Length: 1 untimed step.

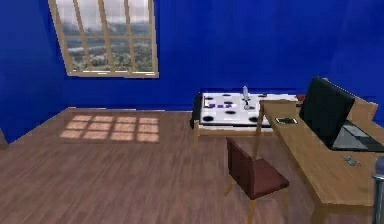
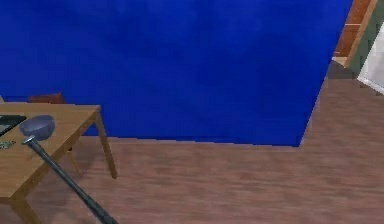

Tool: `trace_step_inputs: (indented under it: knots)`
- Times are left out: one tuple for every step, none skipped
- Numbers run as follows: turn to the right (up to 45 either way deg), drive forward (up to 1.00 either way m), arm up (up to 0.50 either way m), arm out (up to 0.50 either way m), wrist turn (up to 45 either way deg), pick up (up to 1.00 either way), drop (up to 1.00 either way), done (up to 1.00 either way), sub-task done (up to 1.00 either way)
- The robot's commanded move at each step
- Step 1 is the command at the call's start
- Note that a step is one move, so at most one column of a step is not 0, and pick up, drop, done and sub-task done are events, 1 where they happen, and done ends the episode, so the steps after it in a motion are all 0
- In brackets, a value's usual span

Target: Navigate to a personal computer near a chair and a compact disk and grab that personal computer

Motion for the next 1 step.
trace_step_inputs:
  knots:
    - [0.0,0.25,0.0,0.0,0.0,0.0,0.0,0.0,0.0]
